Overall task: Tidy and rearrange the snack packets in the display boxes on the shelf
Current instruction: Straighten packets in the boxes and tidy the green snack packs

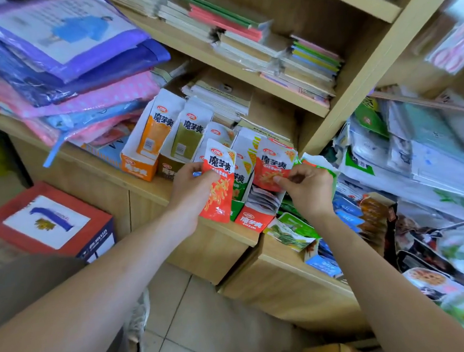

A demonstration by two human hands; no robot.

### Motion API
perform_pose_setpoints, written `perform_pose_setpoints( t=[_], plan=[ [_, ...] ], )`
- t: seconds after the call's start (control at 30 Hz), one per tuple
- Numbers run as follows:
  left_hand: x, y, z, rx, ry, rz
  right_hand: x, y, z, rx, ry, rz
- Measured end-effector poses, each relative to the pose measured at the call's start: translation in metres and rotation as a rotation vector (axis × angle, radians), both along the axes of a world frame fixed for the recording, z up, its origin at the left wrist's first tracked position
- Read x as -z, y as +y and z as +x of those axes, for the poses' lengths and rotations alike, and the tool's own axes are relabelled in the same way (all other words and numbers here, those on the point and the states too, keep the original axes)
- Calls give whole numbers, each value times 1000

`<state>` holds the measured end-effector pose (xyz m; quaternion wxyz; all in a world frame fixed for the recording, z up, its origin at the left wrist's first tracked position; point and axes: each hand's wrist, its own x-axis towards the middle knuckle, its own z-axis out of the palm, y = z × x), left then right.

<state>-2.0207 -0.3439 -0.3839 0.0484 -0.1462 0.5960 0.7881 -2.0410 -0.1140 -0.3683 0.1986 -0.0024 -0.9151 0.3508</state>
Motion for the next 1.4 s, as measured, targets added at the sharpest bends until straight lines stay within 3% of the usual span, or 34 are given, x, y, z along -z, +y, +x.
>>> perform_pose_setpoints(
  t=[0.4,0.8,1.1,1.4],
  plan=[
    [0,-14,-2,-86,7,-15,2,6,1,-38,-119,-38],
    [23,-13,13,-30,-70,-129,-4,5,-13,-70,-228,375],
    [32,-12,38,-29,-131,-180,-25,-11,1,-198,100,262],
    [31,-12,39,-19,-95,-147,-22,-9,-33,-100,-48,445]
  ],
)
